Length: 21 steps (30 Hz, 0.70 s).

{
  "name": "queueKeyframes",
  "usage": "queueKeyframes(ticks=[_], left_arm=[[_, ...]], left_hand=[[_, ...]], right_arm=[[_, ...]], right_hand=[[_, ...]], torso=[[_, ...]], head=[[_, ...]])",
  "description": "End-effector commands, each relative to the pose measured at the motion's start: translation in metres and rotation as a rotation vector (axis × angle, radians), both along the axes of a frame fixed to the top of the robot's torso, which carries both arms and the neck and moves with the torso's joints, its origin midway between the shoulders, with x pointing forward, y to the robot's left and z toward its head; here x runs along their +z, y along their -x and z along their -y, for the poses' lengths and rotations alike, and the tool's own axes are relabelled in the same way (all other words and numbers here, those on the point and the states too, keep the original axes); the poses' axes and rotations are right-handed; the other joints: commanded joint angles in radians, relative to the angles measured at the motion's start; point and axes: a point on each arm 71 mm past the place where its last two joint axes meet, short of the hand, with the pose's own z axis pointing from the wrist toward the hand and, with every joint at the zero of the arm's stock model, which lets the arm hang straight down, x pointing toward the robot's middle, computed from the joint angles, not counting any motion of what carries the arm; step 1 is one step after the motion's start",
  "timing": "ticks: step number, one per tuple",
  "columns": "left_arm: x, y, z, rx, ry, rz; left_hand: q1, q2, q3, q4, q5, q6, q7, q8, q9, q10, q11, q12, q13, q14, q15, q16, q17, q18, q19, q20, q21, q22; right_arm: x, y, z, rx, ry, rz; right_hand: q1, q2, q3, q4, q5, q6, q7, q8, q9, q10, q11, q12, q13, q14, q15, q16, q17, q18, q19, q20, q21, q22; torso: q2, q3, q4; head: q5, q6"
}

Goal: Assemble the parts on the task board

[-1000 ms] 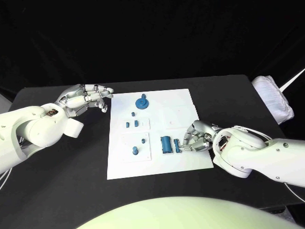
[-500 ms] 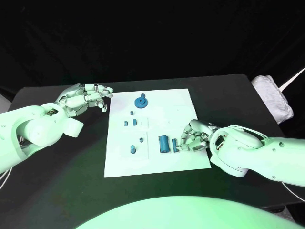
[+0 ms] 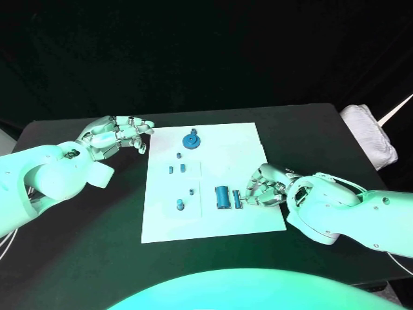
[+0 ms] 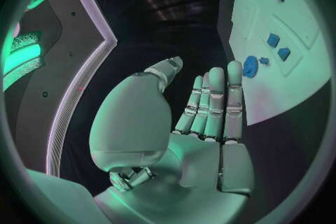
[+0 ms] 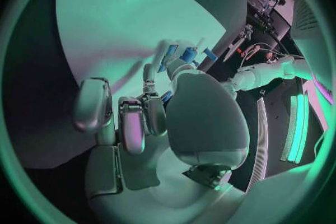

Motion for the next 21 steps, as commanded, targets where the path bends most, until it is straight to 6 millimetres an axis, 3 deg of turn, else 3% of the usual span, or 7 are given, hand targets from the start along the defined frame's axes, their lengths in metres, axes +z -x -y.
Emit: queueKeyframes(ticks=[1,4,7,11,12,15,21], left_arm=[[0.000,0.000,0.003,-0.005,0.022,0.012],[-0.001,-0.001,0.004,0.010,0.034,0.021],[-0.003,-0.002,0.006,0.033,0.051,0.031],[-0.005,-0.005,0.009,0.078,0.076,0.053],[-0.005,-0.006,0.010,0.095,0.084,0.062],[-0.006,-0.011,0.011,0.157,0.108,0.089],[-0.013,-0.026,0.011,0.262,0.145,0.128]], left_hand=[[0.002,0.004,0.000,0.004,-0.001,-0.006,0.019,0.007,-0.001,-0.004,0.000,0.003,-0.001,-0.005,0.004,0.006,0.000,0.015,0.007,0.000,-0.002,-0.001],[0.008,0.004,-0.007,0.011,0.000,-0.007,0.018,0.010,-0.002,-0.005,0.000,0.007,-0.002,-0.017,0.004,-0.004,-0.005,0.014,0.000,0.001,-0.014,-0.007],[0.019,0.005,-0.017,0.022,0.000,-0.010,0.018,0.016,-0.004,-0.007,0.000,0.013,-0.005,-0.039,0.006,-0.026,-0.014,0.014,-0.015,0.003,-0.041,-0.022],[0.037,0.006,-0.033,0.041,0.000,-0.016,0.019,0.024,-0.009,-0.015,0.006,0.019,-0.014,-0.096,0.014,-0.085,-0.040,0.012,-0.046,0.011,-0.106,-0.060],[0.046,0.008,-0.040,0.051,0.001,-0.017,0.022,0.030,-0.011,-0.024,0.009,0.012,-0.024,-0.126,0.021,-0.129,-0.061,0.012,-0.063,0.017,-0.149,-0.086],[0.063,0.011,-0.055,0.068,0.001,-0.017,0.023,0.041,-0.016,-0.028,0.015,-0.006,-0.050,-0.171,0.032,-0.220,-0.107,0.010,-0.086,0.028,-0.229,-0.136],[0.117,0.018,-0.066,0.116,0.002,0.005,-0.018,0.026,-0.063,0.108,0.022,-0.182,-0.138,-0.152,0.057,-0.577,-0.244,0.010,-0.114,0.065,-0.504,-0.323]], right_arm=[[0.010,-0.008,0.001,-0.038,-0.192,0.032],[0.014,-0.018,0.004,-0.079,-0.347,-0.006],[0.019,-0.032,0.009,-0.103,-0.482,-0.010],[0.024,-0.058,0.017,-0.126,-0.616,0.021],[0.025,-0.066,0.019,-0.130,-0.644,0.033],[0.028,-0.086,0.026,-0.133,-0.700,0.074],[0.028,-0.119,0.030,-0.123,-0.777,0.136]], right_hand=[[-0.032,0.002,-0.040,0.001,0.011,-0.049,0.018,-0.029,-0.012,0.032,0.017,-0.044,0.151,0.082,0.015,-0.024,0.164,0.006,-0.022,0.010,-0.089,0.098],[-0.013,0.013,-0.062,-0.004,0.106,-0.085,0.034,-0.052,-0.019,0.009,0.031,-0.096,0.128,0.073,0.027,-0.043,0.128,0.020,-0.047,0.021,-0.182,0.071],[0.013,0.025,-0.056,-0.009,0.090,-0.103,0.042,-0.063,-0.021,-0.012,0.038,-0.143,0.105,0.066,0.033,-0.060,0.099,0.031,-0.068,0.027,-0.262,0.045],[0.049,0.030,-0.043,-0.011,0.086,-0.127,0.056,-0.077,-0.022,-0.130,0.052,-0.403,-0.025,0.005,0.046,-0.178,-0.070,0.081,-0.192,0.042,-0.636,-0.082],[0.073,0.034,-0.029,-0.015,0.080,-0.139,0.064,-0.081,-0.021,-0.236,0.061,-0.610,-0.135,-0.048,0.056,-0.266,-0.182,0.095,-0.253,0.050,-0.770,-0.136],[0.121,0.032,0.015,-0.011,0.043,-0.174,0.088,-0.088,-0.018,-0.366,0.086,-0.864,-0.337,-0.268,0.085,-0.613,-0.548,0.093,-0.345,0.081,-0.874,-0.217],[0.176,0.008,0.139,-0.009,-0.022,-0.208,0.130,-0.104,-0.040,-0.429,0.141,-1.113,-0.684,-0.486,0.157,-0.949,-0.722,0.088,-0.520,0.154,-1.019,-0.410]], torso=[[-0.005,-0.0023,-0.0020],[-0.010,-0.0046,-0.0036],[-0.021,-0.0086,-0.0066],[-0.034,-0.0132,-0.0130],[-0.038,-0.0149,-0.0156],[-0.047,-0.0168,-0.0175],[-0.064,-0.0131,-0.0140]], head=[[-0.001,0.014],[0.000,0.027],[0.005,0.038],[0.012,0.059],[0.015,0.063],[0.022,0.087],[0.037,0.120]])
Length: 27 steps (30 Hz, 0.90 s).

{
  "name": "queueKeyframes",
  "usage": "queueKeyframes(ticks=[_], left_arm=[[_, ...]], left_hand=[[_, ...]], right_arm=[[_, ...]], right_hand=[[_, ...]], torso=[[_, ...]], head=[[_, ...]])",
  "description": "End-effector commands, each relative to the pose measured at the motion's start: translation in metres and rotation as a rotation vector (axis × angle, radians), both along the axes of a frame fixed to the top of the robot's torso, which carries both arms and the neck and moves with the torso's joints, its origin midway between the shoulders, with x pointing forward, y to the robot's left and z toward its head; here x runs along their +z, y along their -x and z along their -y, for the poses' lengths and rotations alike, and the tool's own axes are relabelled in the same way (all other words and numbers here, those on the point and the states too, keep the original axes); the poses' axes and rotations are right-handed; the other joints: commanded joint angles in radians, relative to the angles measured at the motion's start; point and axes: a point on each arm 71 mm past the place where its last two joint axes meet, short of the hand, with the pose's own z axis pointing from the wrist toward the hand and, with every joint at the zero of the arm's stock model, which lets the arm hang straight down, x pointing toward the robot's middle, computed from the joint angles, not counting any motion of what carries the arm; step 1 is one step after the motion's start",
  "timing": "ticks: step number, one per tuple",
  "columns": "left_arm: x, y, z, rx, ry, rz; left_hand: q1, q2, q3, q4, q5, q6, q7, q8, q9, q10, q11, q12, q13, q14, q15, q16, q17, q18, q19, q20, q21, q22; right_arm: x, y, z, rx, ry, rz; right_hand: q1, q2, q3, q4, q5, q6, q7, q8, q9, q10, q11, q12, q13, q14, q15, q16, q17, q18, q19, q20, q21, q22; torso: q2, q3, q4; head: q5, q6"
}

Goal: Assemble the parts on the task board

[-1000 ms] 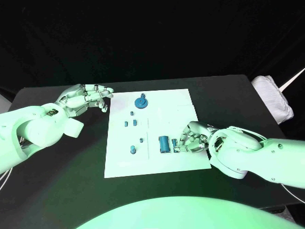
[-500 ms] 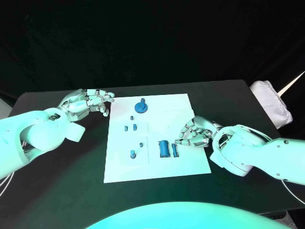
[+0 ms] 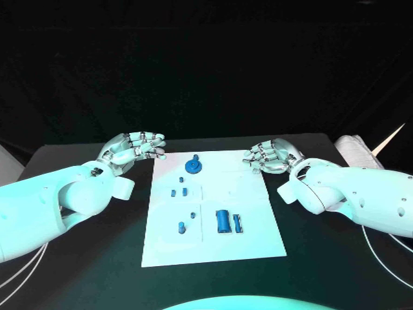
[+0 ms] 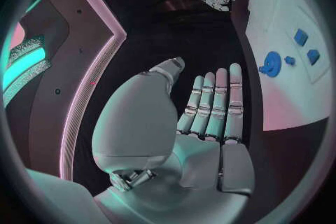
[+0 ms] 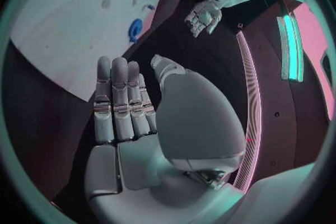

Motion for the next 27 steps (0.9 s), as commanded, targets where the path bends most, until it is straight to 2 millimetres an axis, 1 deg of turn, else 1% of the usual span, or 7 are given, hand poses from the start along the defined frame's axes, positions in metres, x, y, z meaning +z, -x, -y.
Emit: queueKeyframes(ticks=[1,7,8,17,18,19,27], left_arm=[[0.000,-0.012,-0.007,0.133,0.060,0.073],[-0.007,-0.026,-0.003,0.163,0.044,0.106],[-0.009,-0.024,0.000,0.114,0.018,0.054],[-0.010,-0.015,0.009,0.158,0.007,0.054],[-0.010,-0.013,0.011,0.167,0.004,0.054],[-0.010,-0.011,0.013,0.177,0.001,0.054],[-0.007,0.016,0.036,0.297,-0.036,0.050]], left_hand=[[0.016,-0.001,0.012,0.016,0.001,0.027,-0.004,-0.017,-0.017,0.055,-0.002,-0.078,-0.006,0.016,0.007,-0.123,-0.032,0.011,-0.011,0.013,-0.083,-0.059],[0.030,-0.005,0.040,0.028,0.000,0.061,-0.019,-0.082,-0.050,0.119,0.002,-0.287,-0.006,0.010,0.025,-0.356,-0.077,0.006,-0.040,0.039,-0.248,-0.188],[-0.411,0.185,-0.341,-0.205,-0.259,-0.749,-0.189,-0.380,-0.225,-0.823,-0.181,-0.491,-0.068,-0.739,-0.142,-0.732,-0.220,-0.169,-0.769,-0.246,-0.450,-0.559],[-0.688,0.185,-0.341,-0.205,-0.259,-0.749,-0.189,-0.380,-0.225,-0.823,-0.181,-0.491,-0.068,-0.739,-0.142,-0.732,-0.220,-0.169,-0.769,-0.246,-0.450,-0.559],[-0.715,0.185,-0.341,-0.205,-0.259,-0.749,-0.189,-0.380,-0.225,-0.823,-0.181,-0.491,-0.068,-0.739,-0.142,-0.732,-0.220,-0.169,-0.769,-0.246,-0.450,-0.559],[-1.416,0.185,-0.341,-0.205,-0.259,-0.749,-0.189,-0.380,-0.225,-0.823,-0.181,-0.491,-0.068,-0.739,-0.142,-0.732,-0.220,-0.169,-0.769,-0.246,-0.450,-0.559],[-1.416,0.185,-0.341,-0.205,-0.259,-0.749,-0.189,-0.380,-0.225,-0.823,-0.181,-0.491,-0.068,-0.739,-0.142,-0.732,-0.220,-0.169,-0.769,-0.246,-0.450,-0.559]], right_arm=[[0.005,-0.013,-0.004,0.051,-0.174,0.064],[0.001,-0.034,-0.010,0.055,-0.209,0.093],[-0.001,-0.033,-0.006,0.001,-0.112,0.067],[0.003,-0.021,-0.022,-0.049,-0.225,0.086],[0.004,-0.019,-0.025,-0.061,-0.248,0.089],[0.005,-0.016,-0.028,-0.074,-0.272,0.091],[0.016,0.010,-0.053,-0.199,-0.463,0.094]], right_hand=[[0.014,-0.013,0.065,-0.003,-0.010,-0.002,0.019,-0.017,-0.016,0.001,0.026,-0.104,-0.171,-0.069,0.035,-0.168,-0.093,0.007,-0.092,0.041,-0.021,-0.112],[-0.026,-0.022,0.133,-0.055,-0.015,0.012,0.031,-0.060,-0.052,0.046,0.043,-0.190,-0.459,-0.044,0.067,-0.392,-0.222,0.018,-0.144,0.078,-0.018,-0.367],[-0.433,0.211,-0.339,-0.282,-0.200,-0.882,-0.178,-0.242,-0.422,-0.286,-0.107,-0.315,-0.717,-1.037,-0.056,-0.693,-0.637,-0.170,-0.993,-0.163,-0.081,-0.953],[-0.714,0.211,-0.339,-0.282,-0.200,-0.882,-0.178,-0.242,-0.422,-1.042,-0.107,-0.315,-0.717,-1.037,-0.056,-0.693,-0.637,-0.170,-0.993,-0.163,-0.081,-0.953],[-1.414,0.211,-0.339,-0.282,-0.200,-0.882,-0.178,-0.242,-0.422,-1.042,-0.107,-0.315,-0.717,-1.037,-0.056,-0.693,-0.637,-0.170,-0.993,-0.163,-0.081,-0.953],[-1.414,0.211,-0.339,-0.282,-0.200,-0.882,-0.178,-0.242,-0.422,-1.042,-0.107,-0.315,-0.717,-1.037,-0.056,-0.693,-0.637,-0.170,-0.993,-0.163,-0.081,-0.953],[-1.414,0.211,-0.339,-0.282,-0.200,-0.882,-0.178,-0.242,-0.422,-1.042,-0.107,-0.315,-0.717,-1.037,-0.056,-0.693,-0.637,-0.170,-0.993,-0.163,-0.081,-0.953]], torso=[[-0.021,0.0025,0.0028],[-0.026,0.0080,0.0032],[-0.020,0.0031,0.0029],[-0.037,0.0115,-0.0008],[-0.040,0.0133,-0.0016],[-0.044,0.0152,-0.0024],[-0.064,0.0251,-0.0067]], head=[[0.013,0.028],[0.025,0.056],[0.018,0.040],[0.037,0.087],[0.041,0.097],[0.045,0.107],[0.067,0.162]])
